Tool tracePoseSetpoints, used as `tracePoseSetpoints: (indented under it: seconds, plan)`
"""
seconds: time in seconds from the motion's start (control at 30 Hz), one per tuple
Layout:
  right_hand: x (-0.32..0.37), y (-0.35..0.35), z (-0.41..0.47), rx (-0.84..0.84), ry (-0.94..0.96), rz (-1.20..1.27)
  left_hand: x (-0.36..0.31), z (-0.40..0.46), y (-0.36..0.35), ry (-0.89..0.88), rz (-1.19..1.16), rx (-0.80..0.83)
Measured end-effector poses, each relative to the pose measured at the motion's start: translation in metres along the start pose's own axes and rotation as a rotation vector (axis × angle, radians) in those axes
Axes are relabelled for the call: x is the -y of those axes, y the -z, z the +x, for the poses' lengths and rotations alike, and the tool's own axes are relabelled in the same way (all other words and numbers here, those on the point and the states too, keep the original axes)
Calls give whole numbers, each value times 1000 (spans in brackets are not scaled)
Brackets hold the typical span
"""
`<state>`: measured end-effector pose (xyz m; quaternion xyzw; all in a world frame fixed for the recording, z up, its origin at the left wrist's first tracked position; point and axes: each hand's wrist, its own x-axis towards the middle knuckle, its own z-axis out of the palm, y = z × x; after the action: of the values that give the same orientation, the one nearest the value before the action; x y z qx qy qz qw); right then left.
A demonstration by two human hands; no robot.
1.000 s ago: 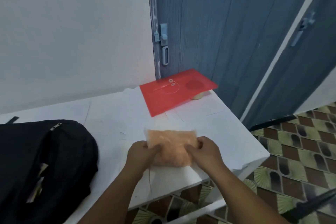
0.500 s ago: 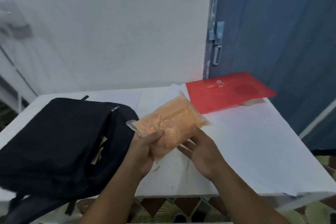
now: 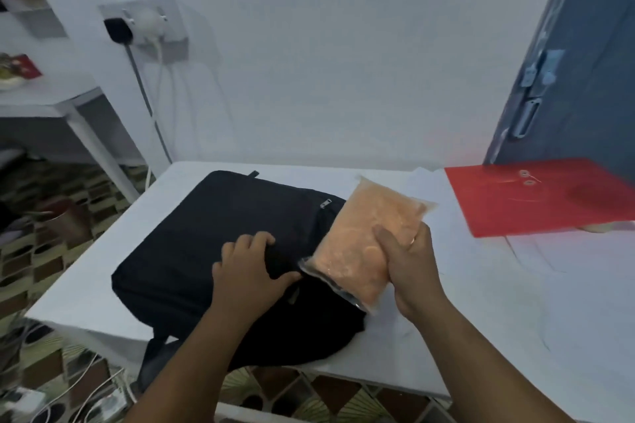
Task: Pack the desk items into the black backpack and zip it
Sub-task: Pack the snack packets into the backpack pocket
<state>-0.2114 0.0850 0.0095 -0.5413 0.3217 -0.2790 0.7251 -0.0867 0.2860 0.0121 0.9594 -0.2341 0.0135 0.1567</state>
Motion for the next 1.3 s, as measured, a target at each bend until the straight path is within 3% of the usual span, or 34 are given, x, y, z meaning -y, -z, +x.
tracePoseSetpoints:
  seconds: [0.17, 0.3, 0.37, 0.47, 0.57, 0.67, 0.9, 1.0, 1.17, 1.3]
  plan:
    - [-15, -26, -8, -201, 83, -99, 16, 7, -3, -125, -67, 18]
    - [-23, -35, -10, -411, 76, -14, 14, 9, -10, -242, 56, 76]
    - [-25, -38, -13, -490, 75, 35, 16, 15, -10, -246, -74, 58]
    - [-24, -45, -19, -544, 81, 111, 23, 24, -6, -109, -438, 40]
    - [-24, -64, -30, -514, 105, 171, 30, 29, 6, -47, -722, 43]
    - [-25, -87, -37, -444, 141, 144, 34, 30, 19, -63, -834, 35]
    - [-22, -98, -37, -213, 53, -166, 38, 34, 33, -58, -931, -18]
    - [-25, -87, -36, -217, -82, -29, 36, 33, 38, -149, -897, -30]
    - [-19, -91, -34, -182, -147, 255, 37, 35, 36, -248, -853, 48]
    - [-14, -90, -37, 38, -289, 77, 37, 34, 36, -253, -882, 42]
